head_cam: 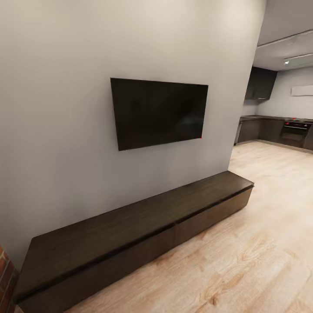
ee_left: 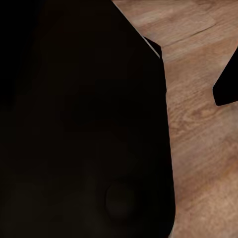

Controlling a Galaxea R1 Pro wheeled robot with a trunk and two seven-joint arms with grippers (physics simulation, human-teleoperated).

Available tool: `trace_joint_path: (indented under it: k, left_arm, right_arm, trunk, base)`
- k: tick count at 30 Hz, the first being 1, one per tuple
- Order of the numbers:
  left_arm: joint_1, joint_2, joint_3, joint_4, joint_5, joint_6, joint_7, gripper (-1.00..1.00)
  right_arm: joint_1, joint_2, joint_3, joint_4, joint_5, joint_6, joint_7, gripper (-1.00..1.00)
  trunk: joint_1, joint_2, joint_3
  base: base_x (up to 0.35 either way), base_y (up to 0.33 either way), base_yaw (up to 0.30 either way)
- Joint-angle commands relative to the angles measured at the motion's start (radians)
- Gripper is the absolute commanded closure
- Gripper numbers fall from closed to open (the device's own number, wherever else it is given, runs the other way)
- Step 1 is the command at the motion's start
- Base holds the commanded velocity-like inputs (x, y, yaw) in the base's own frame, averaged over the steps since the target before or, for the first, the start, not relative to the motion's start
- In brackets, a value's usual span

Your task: Turn on the radio receiver that's on the table in the living room.

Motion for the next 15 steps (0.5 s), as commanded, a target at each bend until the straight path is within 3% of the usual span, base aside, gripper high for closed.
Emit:
trace_joint_path:
  k: [1, 11, 15]
  left_arm:
    - [0.006, -0.006, 0.0, -0.004, -0.001, -0.005, -0.001, -1.0]
    - [0.059, -0.062, -0.001, -0.004, 0.003, -0.006, -0.001, -1.0]
    - [0.059, -0.078, -0.003, -0.004, 0.003, -0.006, -0.001, -1.0]
  right_arm:
    - [-0.006, 0.006, 0.004, -0.006, 0.001, -0.001, -0.001, -1.0]
    - [-0.023, 0.062, 0.001, -0.014, 0.0, -0.003, -0.001, -1.0]
    - [-0.023, 0.064, 0.0, -0.014, 0.0, -0.003, -0.001, -1.0]
  trunk:
    - [0.0, 0.0, 0.0]
    - [0.0, 0.0, 0.0]
    - [0.0, 0.0, 0.0]
  base:
    - [0.0, 0.0, 0.0]
    - [0.0, 0.0, 0.0]
    - [0.0, 0.0, 0.0]
